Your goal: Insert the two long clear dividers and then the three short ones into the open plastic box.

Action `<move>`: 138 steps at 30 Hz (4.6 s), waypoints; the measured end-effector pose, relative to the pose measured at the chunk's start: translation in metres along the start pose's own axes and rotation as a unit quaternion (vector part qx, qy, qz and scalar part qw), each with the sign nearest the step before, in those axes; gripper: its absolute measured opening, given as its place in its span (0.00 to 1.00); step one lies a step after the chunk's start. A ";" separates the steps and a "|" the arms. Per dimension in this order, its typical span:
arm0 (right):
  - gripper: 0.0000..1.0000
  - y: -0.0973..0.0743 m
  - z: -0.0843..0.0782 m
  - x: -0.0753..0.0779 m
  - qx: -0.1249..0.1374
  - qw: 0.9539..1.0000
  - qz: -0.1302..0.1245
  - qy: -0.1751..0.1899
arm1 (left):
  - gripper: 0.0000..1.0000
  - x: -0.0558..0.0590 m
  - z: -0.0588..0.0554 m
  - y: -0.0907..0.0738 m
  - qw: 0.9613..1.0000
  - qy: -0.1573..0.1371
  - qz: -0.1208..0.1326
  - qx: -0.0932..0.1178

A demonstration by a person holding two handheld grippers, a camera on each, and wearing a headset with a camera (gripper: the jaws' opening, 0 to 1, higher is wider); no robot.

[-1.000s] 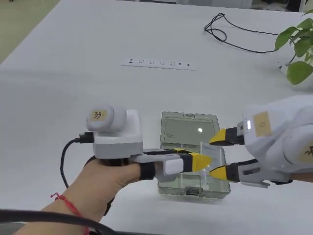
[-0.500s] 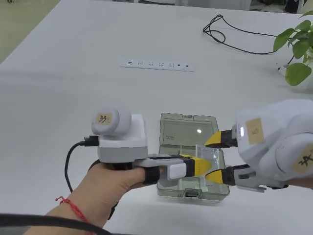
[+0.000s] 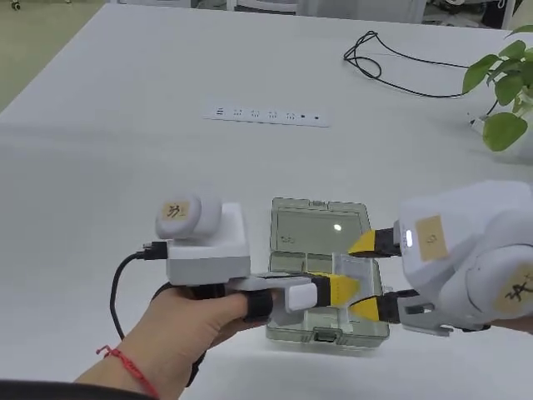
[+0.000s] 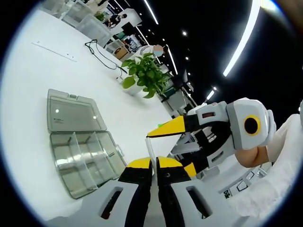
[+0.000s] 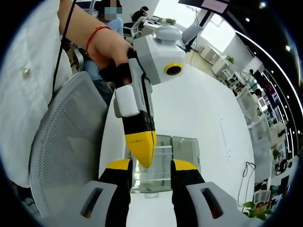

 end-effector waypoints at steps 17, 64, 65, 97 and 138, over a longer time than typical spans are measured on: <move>0.31 -0.015 -0.007 0.020 0.046 0.994 0.039 0.087 | 0.00 0.002 -0.005 -0.006 0.992 0.117 -0.006 -0.046; 0.03 -0.020 -0.006 -0.005 0.099 0.959 0.228 0.136 | 0.00 0.025 -0.019 -0.011 0.934 0.318 -0.103 -0.125; 0.03 -0.020 -0.006 -0.005 0.098 0.959 0.227 0.136 | 0.00 0.025 -0.019 -0.011 0.935 0.317 -0.103 -0.125; 0.03 -0.020 -0.024 0.005 0.072 0.968 0.196 0.140 | 0.18 0.014 -0.017 -0.027 0.941 0.317 -0.051 -0.109; 0.03 0.018 -0.058 0.034 -0.006 0.983 0.148 0.108 | 0.83 -0.024 -0.013 -0.070 0.932 0.335 0.060 -0.126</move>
Point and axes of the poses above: the centre of the closed fingertips' face, and the gripper's own axes: y roughly forward along the fingers, x roughly to its right, z roughly out of its top, the point moved 9 cm from there along -y, roughly backward along the fingers, and after that the axes turned 11 degrees about -z, right-handed, at the moved point
